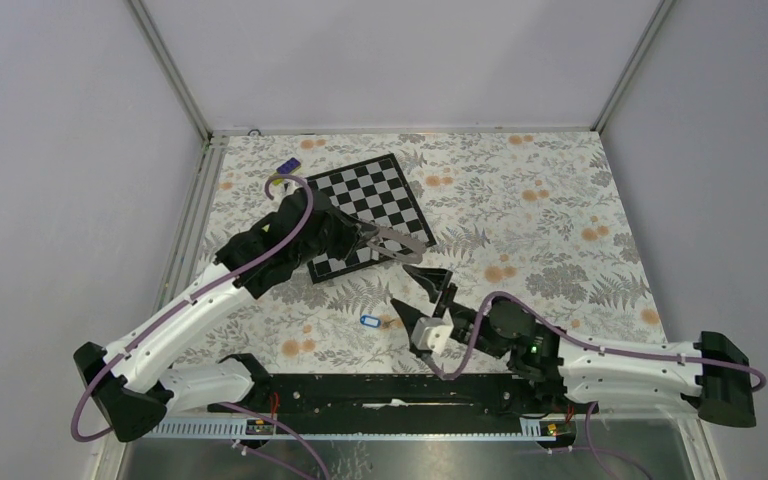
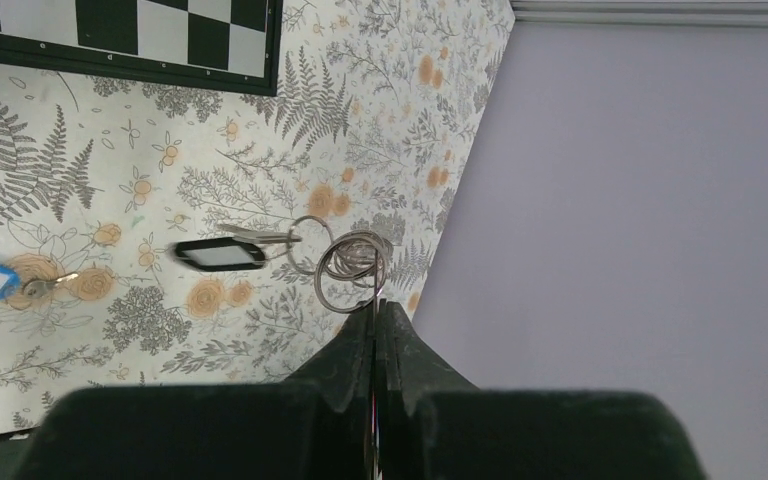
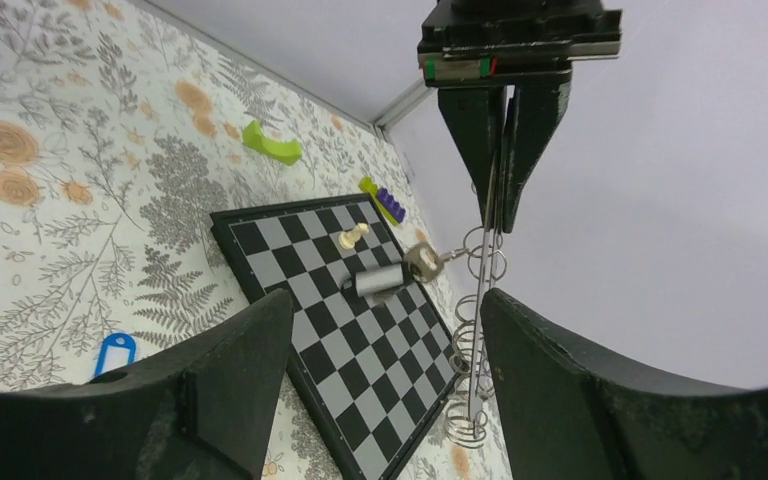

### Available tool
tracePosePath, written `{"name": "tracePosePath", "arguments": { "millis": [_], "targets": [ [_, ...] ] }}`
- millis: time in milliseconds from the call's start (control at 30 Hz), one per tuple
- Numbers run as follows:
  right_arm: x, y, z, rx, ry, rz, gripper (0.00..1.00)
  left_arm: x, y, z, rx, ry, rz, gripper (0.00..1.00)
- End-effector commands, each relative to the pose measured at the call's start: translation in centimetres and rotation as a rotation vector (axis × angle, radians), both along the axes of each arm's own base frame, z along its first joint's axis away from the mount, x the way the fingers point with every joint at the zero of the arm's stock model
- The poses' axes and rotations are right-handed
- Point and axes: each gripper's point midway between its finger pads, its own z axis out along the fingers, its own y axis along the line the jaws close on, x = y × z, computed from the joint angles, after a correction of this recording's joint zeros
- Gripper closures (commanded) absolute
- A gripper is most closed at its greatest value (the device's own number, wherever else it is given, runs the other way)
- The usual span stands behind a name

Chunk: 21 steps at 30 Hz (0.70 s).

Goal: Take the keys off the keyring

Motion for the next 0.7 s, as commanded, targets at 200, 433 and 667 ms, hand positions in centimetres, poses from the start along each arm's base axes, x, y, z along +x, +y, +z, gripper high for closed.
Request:
{"name": "tracePosePath", "arguments": {
  "millis": [200, 433, 667],
  "targets": [
    [3.7, 0.5, 5.2, 0.154, -0.116, -0.21, 0.34, -0.1, -1.0, 2.6, -0.162, -0.008, 0.003, 1.0],
    [5.1, -0.2, 5.5, 0.168, -0.094, -0.264, 0.5, -0.3, -1.2, 2.7, -0.183, -0.003, -0.013, 1.0],
    [6.4, -0.4, 5.1, 0.159, -0.006, -0.265, 0.81, -0.7, -1.3, 2.5, -0.208, 0.007, -0.023, 1.0]
  ]
}}
